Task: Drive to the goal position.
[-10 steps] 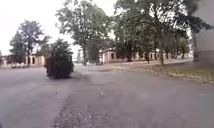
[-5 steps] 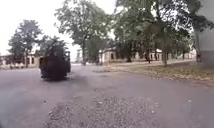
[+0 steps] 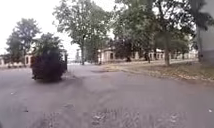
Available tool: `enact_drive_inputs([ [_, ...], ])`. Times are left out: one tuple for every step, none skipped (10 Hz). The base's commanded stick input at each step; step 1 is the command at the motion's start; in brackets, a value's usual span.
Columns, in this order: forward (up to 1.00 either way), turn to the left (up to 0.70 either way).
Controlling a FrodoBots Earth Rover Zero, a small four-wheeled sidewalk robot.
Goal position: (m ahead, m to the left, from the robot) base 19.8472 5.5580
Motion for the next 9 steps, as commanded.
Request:
enact_drive_inputs([
  [0.7, 0.04],
  [0.7, 0.04],
  [0.7, 0.04],
  [0.7, 0.04],
  [0.7, 0.04],
  [0.7, 0.04],
  [0.7, 0.04],
  [0.7, 0.04],
  [0.7, 0.04],
])
